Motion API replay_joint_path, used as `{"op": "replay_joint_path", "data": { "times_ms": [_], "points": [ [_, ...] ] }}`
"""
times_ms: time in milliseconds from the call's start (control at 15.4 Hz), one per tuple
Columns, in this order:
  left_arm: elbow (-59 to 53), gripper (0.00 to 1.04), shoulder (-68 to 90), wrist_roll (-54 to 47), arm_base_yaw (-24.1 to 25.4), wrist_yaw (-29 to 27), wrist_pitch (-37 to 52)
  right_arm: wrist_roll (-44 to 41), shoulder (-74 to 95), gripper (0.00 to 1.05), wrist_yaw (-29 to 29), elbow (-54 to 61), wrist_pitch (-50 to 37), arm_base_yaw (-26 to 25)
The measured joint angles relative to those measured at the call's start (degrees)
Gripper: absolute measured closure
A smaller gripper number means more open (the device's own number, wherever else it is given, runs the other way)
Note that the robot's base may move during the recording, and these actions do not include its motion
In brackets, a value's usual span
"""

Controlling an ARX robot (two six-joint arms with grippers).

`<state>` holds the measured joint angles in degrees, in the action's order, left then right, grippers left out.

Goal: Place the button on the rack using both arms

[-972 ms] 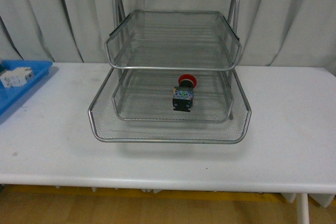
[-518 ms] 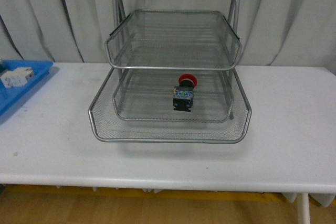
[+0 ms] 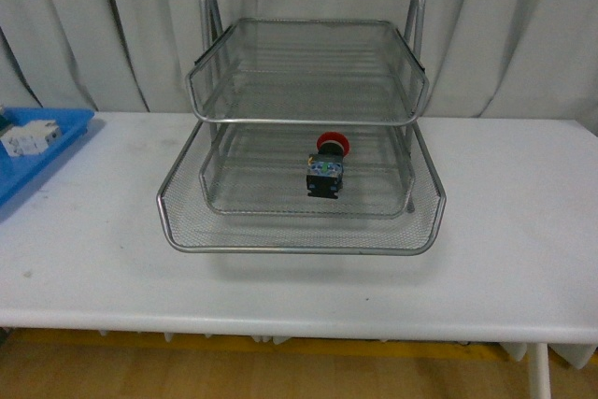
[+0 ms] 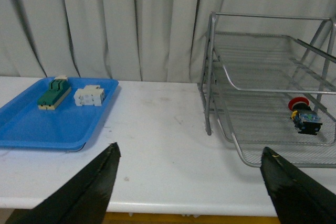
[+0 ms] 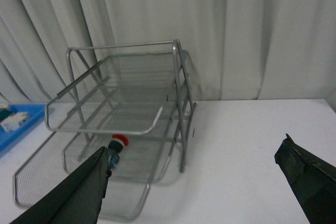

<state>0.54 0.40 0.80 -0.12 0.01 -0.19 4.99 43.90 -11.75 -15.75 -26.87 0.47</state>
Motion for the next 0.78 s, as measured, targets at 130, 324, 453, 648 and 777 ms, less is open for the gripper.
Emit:
{"op": "replay_joint_path", "data": {
  "times_ms": [130, 324, 453, 648, 777],
  "points": [
    [0.0, 0.05, 0.0, -0.11, 0.0, 0.0, -0.02, 4.02, 22.36, 0.06, 2.86, -13.62, -2.58, 6.19],
    [0.0, 0.07, 0.0, -0.13, 0.0, 0.0, -0.02, 8.37, 46.45, 0.28, 4.59, -31.12, 9.38, 14.99],
    [0.0, 0.07, 0.0, -0.15, 0.0, 0.0, -0.02, 8.94, 52.52, 0.52, 4.33, -36.39, 15.19, 19.96],
    [0.0, 0.07, 0.0, -0.15, 0.0, 0.0, -0.02, 10.73, 57.44, 0.87, 2.29, -37.66, 20.09, 24.33],
    [0.0, 0.07, 0.0, -0.15, 0.0, 0.0, -0.02, 11.91, 60.22, 1.03, 1.88, -37.66, 21.33, 25.83]
  ]
}}
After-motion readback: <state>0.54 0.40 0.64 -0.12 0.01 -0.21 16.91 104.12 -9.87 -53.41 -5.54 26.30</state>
